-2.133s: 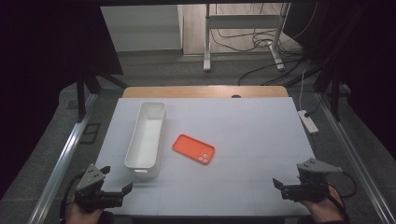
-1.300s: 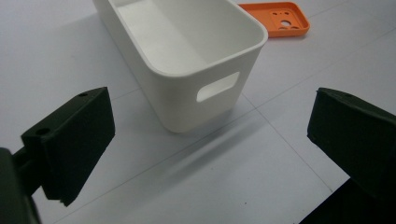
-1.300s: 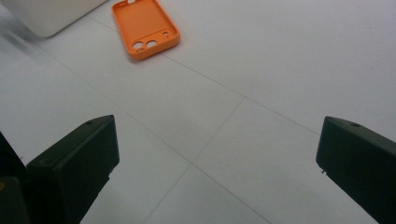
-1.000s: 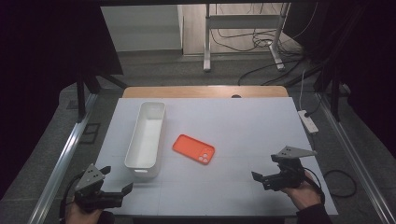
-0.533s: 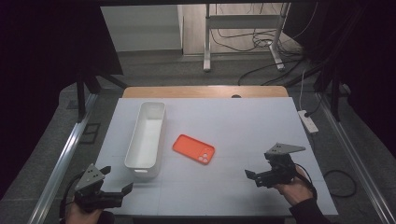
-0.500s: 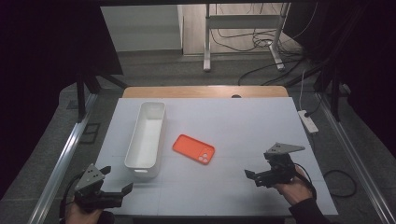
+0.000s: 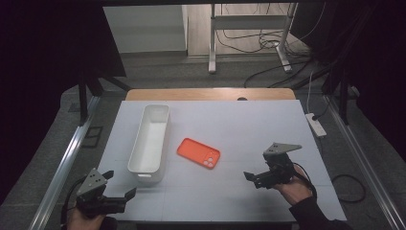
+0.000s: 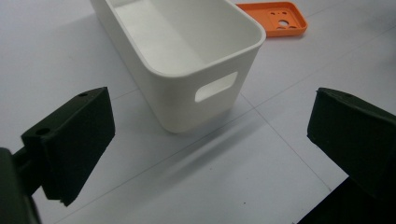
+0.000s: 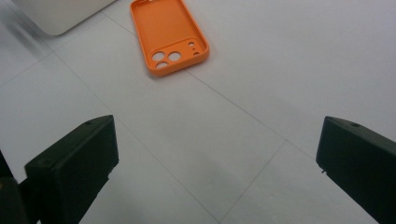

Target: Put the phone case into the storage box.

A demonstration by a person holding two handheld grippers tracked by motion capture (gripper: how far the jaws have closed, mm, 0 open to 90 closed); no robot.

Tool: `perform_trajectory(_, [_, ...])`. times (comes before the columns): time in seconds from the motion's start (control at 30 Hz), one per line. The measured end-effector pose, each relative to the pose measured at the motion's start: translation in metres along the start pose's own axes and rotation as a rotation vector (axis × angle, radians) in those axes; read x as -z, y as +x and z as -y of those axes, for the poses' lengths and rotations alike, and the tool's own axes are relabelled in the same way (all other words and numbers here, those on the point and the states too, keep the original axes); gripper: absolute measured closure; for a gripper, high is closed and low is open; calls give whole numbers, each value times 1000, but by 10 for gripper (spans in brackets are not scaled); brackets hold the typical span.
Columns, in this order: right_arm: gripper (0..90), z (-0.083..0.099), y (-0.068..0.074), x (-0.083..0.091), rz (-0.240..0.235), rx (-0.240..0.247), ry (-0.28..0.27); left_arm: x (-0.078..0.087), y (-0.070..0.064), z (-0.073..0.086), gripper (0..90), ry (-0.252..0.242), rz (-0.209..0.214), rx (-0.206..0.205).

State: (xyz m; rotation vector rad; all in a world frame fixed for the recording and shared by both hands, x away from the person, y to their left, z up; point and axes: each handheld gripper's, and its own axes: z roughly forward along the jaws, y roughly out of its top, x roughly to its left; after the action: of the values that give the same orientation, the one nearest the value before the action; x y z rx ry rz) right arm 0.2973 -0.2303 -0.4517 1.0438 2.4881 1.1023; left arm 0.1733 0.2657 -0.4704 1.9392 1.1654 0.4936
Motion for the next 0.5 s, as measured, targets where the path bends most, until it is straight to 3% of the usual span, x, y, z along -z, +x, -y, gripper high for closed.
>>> perform_trajectory(0.5, [0, -13, 5, -18, -23, 20, 19, 0, 1, 0, 16, -1, 3, 4])
